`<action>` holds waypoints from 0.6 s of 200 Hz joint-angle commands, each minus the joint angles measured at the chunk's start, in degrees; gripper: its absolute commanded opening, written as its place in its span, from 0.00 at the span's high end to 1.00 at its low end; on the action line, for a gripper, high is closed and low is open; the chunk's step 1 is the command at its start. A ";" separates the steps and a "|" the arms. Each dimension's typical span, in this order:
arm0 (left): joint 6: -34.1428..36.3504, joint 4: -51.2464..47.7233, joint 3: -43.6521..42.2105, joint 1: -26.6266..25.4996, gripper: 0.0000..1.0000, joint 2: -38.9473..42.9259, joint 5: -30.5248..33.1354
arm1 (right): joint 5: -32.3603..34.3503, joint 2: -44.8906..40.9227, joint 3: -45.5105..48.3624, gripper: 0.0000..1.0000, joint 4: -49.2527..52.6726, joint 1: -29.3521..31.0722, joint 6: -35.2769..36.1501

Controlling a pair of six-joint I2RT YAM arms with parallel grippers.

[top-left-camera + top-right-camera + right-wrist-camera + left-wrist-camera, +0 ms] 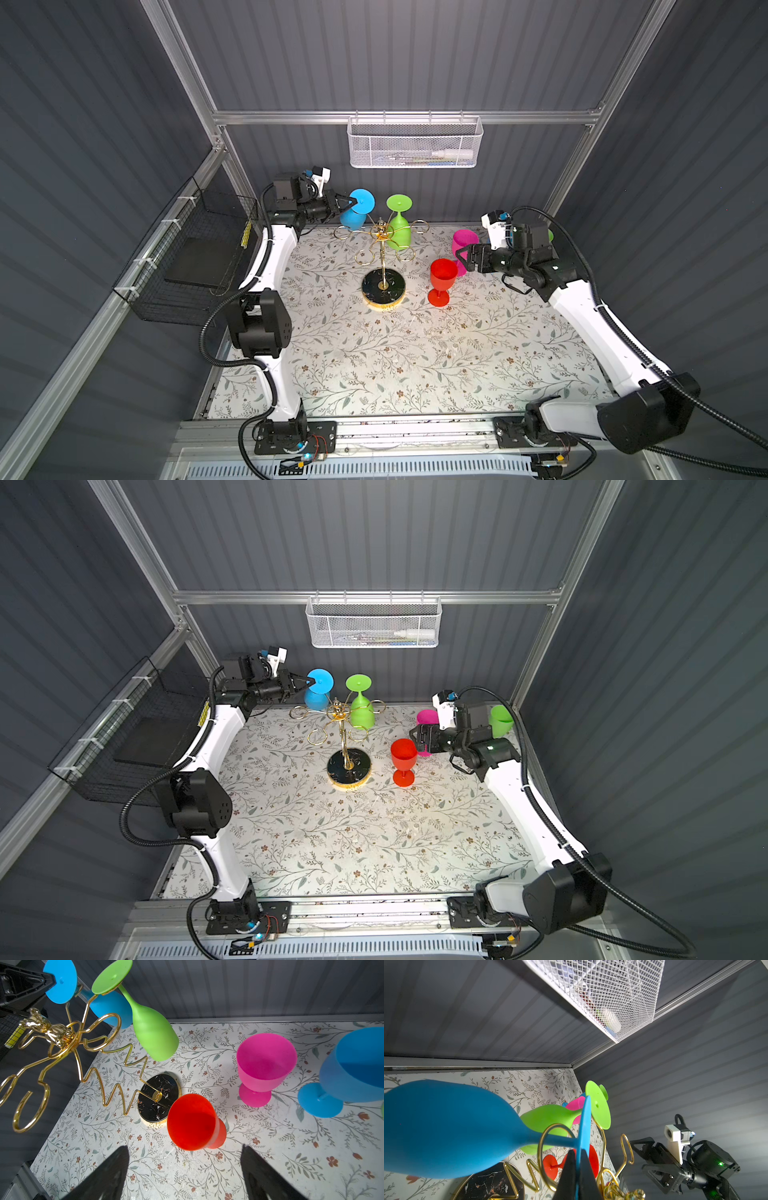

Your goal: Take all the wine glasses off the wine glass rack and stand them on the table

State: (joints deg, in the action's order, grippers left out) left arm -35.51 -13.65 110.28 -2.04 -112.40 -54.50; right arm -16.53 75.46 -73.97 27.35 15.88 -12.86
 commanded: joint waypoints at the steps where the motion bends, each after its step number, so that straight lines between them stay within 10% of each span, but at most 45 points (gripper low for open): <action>1: -3.03 4.34 -0.84 0.64 1.00 2.91 -2.34 | -0.48 -1.01 0.75 0.14 -0.44 -0.23 -0.12; 120: -3.25 4.87 -3.87 0.64 1.00 4.96 -5.17 | -0.16 -1.46 0.41 0.13 0.12 -0.23 0.40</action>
State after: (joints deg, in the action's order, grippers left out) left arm -40.27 -8.16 107.09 -1.76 -110.32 -57.76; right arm -16.51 75.44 -73.65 27.42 15.88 -12.84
